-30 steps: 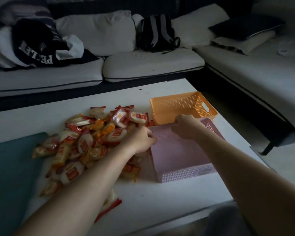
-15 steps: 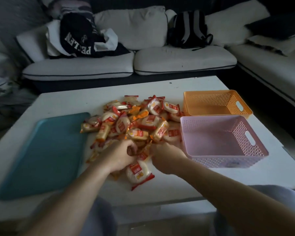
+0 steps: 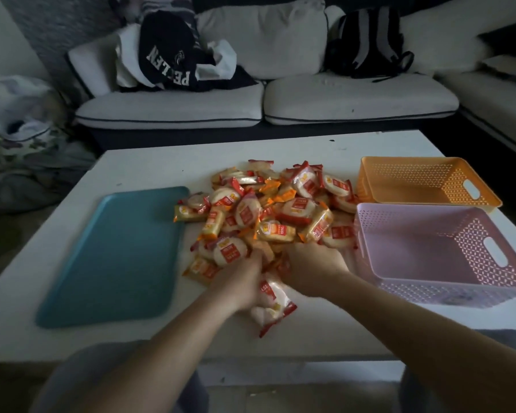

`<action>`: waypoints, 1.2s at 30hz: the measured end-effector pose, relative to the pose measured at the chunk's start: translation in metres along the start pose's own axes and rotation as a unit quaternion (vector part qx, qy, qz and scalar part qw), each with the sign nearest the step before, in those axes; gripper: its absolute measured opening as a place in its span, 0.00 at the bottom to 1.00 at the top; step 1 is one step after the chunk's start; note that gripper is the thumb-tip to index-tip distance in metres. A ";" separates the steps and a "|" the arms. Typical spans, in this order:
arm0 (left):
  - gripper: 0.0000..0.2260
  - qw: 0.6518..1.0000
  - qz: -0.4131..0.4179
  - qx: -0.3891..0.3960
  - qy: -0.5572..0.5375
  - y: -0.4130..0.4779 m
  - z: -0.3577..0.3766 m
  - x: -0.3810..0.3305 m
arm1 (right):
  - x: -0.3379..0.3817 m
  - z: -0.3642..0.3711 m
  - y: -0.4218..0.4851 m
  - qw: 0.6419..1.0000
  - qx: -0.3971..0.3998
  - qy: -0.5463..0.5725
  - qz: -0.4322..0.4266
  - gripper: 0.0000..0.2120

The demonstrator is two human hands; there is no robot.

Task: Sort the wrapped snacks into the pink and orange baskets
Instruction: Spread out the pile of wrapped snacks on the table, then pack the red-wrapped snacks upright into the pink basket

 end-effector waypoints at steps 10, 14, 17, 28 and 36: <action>0.11 0.950 -0.080 -0.067 -0.294 0.014 -0.071 0.073 | -0.044 -0.015 0.075 0.994 -0.050 -0.043 0.093 0.26; 0.19 0.955 -0.094 -0.056 -0.274 0.021 -0.058 0.071 | -0.050 -0.005 0.090 0.991 0.031 -0.018 0.131 0.29; 0.26 0.957 -0.102 -0.030 -0.271 0.021 -0.052 0.071 | -0.054 -0.009 0.100 0.990 0.037 0.016 0.135 0.36; 0.42 0.935 -0.109 -0.075 -0.328 0.015 -0.076 0.067 | -0.052 -0.055 0.082 0.992 -0.044 0.079 0.087 0.40; 0.11 0.825 -0.148 -0.209 -0.505 0.037 -0.126 0.116 | 0.025 -0.073 0.126 0.963 -0.007 0.264 0.048 0.17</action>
Point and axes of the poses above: each hand's wrist, its own y-axis towards the middle knuckle, its own z-axis out of the palm, x = y × z, the point moved 4 cm from there along y, towards the middle knuckle, and after that the axes turned 8 degrees about -y, right-handed, at the moved point
